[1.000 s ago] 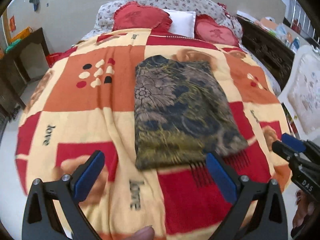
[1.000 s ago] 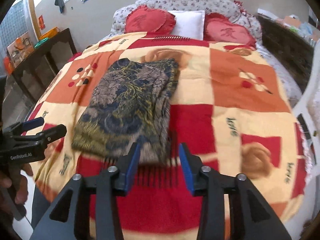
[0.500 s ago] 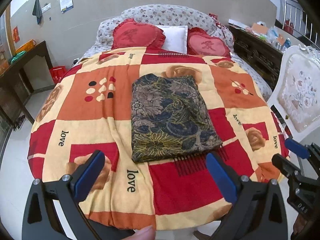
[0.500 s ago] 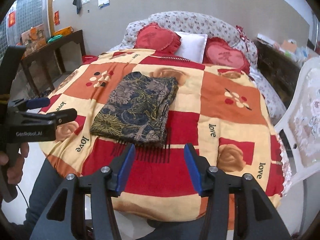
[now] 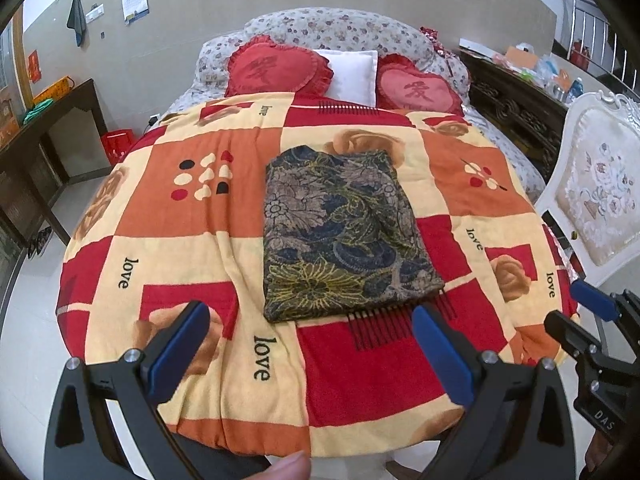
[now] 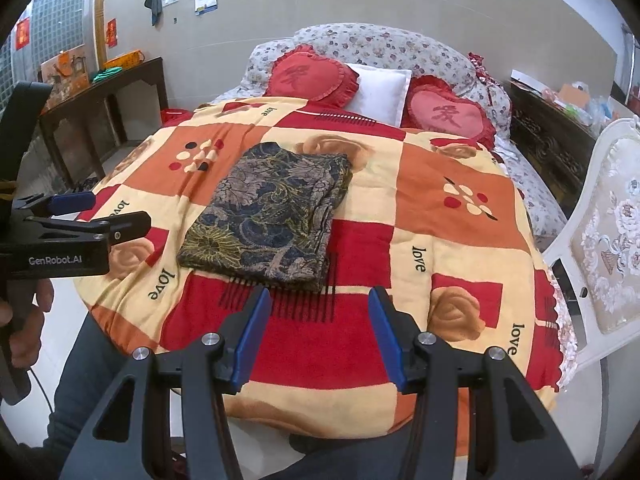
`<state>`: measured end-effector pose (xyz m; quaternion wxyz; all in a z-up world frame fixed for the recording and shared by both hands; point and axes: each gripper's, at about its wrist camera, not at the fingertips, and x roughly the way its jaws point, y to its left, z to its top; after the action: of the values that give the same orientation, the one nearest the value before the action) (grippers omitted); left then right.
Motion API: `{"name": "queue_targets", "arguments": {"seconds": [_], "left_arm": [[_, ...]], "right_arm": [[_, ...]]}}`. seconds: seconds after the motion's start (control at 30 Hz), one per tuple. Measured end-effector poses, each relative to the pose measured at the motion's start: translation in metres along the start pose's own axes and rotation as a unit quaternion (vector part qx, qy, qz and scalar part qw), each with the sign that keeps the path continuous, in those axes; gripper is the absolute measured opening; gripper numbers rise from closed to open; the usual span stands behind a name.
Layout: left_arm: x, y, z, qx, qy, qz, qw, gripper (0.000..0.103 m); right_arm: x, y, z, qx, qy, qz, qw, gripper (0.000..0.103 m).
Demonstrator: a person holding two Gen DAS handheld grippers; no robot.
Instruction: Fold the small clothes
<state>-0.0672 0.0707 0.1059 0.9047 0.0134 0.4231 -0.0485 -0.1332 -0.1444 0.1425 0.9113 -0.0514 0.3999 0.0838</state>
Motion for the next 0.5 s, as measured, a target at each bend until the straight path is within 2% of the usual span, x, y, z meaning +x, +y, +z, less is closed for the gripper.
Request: {"name": "queue_targets", "arguments": {"seconds": [0.5], "left_arm": [[0.0001, 0.0012, 0.0003, 0.0, 0.0, -0.001, 1.0, 0.103]], "right_arm": [[-0.0031, 0.0038, 0.0042, -0.006, -0.003, 0.0, 1.0, 0.054]]}}
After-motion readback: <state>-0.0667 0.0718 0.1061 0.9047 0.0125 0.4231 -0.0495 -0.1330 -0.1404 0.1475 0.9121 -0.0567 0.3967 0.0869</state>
